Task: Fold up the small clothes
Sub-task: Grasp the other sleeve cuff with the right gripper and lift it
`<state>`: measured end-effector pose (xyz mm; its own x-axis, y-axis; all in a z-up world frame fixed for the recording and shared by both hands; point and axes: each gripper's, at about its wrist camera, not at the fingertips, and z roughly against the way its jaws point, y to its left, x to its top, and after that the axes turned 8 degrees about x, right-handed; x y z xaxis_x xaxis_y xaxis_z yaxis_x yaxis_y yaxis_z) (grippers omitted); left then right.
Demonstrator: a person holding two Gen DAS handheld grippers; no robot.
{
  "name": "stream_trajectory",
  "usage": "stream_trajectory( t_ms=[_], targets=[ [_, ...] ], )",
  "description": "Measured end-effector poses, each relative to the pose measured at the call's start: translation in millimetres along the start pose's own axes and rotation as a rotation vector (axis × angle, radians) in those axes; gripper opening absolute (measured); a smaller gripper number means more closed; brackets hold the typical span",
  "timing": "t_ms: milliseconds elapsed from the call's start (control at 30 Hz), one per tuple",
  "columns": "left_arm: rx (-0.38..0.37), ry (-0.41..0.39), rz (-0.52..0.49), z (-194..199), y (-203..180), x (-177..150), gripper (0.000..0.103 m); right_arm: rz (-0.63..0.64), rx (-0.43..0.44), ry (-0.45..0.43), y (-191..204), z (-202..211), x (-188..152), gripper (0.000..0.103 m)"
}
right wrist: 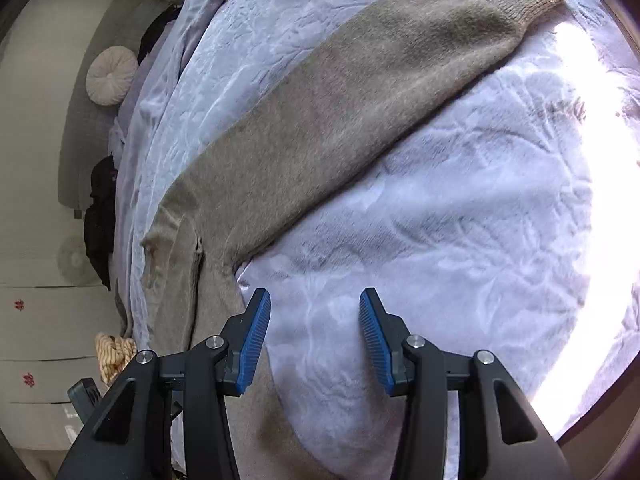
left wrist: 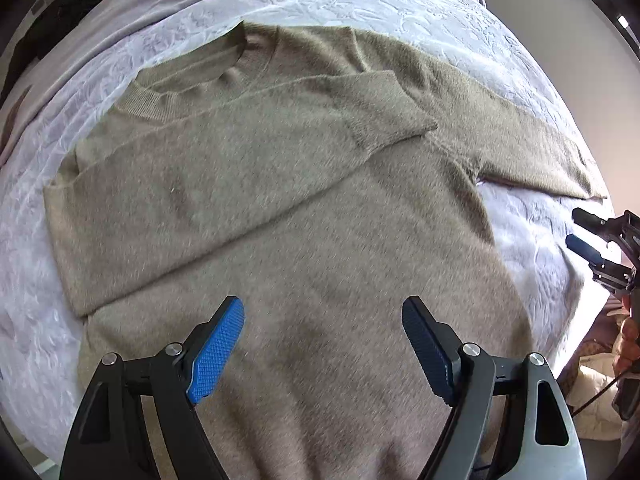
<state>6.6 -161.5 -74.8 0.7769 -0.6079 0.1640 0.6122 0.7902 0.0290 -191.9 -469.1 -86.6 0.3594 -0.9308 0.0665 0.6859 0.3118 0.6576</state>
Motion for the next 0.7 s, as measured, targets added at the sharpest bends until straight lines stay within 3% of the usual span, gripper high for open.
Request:
stream_trajectory(
  t_ms=[300, 533, 700],
  targets=[
    [0.01, -0.047, -0.018, -11, -38, 43, 0.082, -0.162, 0.082, -0.203, -49, 20, 61, 0.05],
    [0.017, -0.09, 0.004, -25, -62, 75, 0.082, -0.236, 0.15, -0.255, -68, 11, 83, 0.051],
    [0.035, -0.138, 0.051, -30, -63, 91, 0.082, -0.232, 0.261, -0.289, -62, -1, 101, 0.053]
  ],
)
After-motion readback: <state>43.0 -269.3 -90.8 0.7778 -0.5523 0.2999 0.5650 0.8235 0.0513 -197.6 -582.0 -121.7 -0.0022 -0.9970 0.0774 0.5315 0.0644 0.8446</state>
